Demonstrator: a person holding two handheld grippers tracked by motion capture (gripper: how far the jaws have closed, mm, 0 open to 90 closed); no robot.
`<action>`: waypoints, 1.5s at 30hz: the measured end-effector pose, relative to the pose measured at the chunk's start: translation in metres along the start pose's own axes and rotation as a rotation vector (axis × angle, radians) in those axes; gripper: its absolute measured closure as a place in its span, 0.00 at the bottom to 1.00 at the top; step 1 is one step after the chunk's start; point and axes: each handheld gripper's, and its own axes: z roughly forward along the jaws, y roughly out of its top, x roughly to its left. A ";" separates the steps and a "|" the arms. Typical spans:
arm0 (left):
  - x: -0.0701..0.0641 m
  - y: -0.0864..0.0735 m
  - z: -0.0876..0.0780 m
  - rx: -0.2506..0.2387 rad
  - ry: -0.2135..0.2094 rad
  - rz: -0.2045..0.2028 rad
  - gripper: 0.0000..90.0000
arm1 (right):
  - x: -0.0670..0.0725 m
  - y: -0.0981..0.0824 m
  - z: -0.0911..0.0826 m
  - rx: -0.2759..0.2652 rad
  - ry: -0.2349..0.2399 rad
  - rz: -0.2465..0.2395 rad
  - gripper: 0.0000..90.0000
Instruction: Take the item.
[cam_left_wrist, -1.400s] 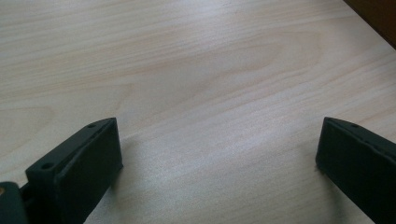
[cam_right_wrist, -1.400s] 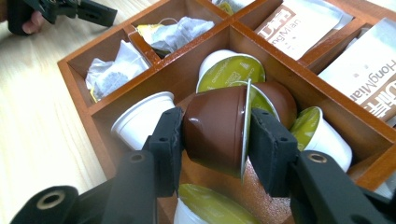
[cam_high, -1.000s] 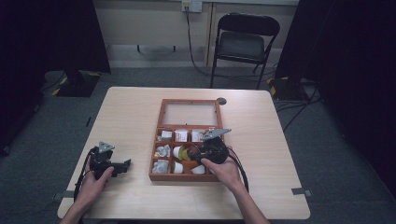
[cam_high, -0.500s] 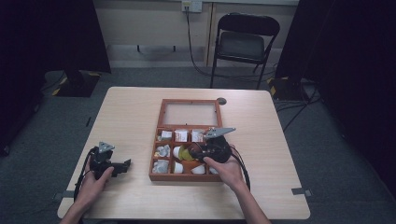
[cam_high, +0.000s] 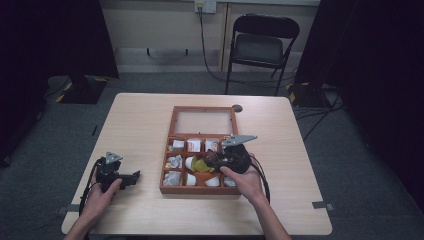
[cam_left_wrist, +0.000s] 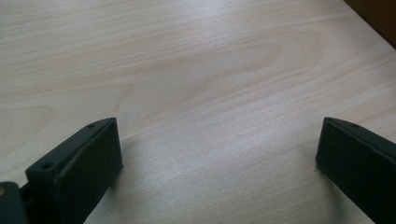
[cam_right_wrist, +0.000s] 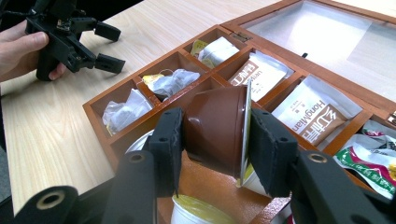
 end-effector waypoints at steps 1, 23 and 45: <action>0.000 0.000 0.000 0.000 0.000 0.000 0.00 | 0.000 0.000 0.000 0.000 0.000 0.000 0.63; 0.000 0.000 0.000 0.000 -0.001 0.000 0.00 | -0.008 -0.004 -0.023 -0.040 -0.042 0.027 0.63; 0.000 0.000 0.000 -0.001 0.000 0.000 0.00 | -0.027 -0.007 -0.049 -0.093 -0.091 0.073 0.63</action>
